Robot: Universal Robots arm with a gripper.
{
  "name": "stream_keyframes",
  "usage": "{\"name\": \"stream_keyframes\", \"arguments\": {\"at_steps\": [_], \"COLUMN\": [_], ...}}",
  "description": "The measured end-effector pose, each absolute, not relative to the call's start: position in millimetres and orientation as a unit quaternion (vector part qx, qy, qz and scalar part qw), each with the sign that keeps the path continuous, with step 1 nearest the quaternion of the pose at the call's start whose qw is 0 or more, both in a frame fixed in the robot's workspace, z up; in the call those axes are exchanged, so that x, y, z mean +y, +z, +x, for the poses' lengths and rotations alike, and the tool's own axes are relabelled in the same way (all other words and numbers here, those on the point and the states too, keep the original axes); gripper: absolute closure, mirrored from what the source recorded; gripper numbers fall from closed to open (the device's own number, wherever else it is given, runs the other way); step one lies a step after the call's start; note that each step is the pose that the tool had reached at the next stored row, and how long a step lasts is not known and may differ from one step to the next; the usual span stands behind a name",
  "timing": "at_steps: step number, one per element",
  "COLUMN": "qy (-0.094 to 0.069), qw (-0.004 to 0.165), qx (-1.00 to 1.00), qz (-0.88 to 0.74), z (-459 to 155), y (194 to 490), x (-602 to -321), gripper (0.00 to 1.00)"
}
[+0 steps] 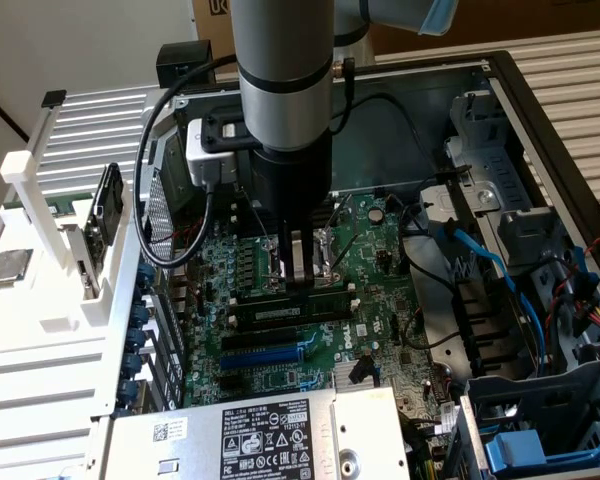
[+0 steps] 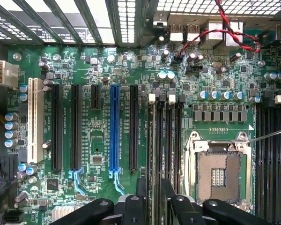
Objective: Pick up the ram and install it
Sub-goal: 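Press down the ram until it locks into place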
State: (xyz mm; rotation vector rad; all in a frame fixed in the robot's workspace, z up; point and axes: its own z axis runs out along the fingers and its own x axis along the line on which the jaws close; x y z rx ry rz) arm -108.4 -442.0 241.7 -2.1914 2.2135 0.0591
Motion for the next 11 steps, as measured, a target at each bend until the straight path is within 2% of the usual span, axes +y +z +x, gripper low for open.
{"name": "stream_keyframes", "arguments": {"at_steps": [11], "qy": [0.019], "qw": [0.013], "qx": [0.710], "qz": [-0.703], "z": [-108.5], "y": [241.7], "x": [-442.0], "gripper": [0.73]}}
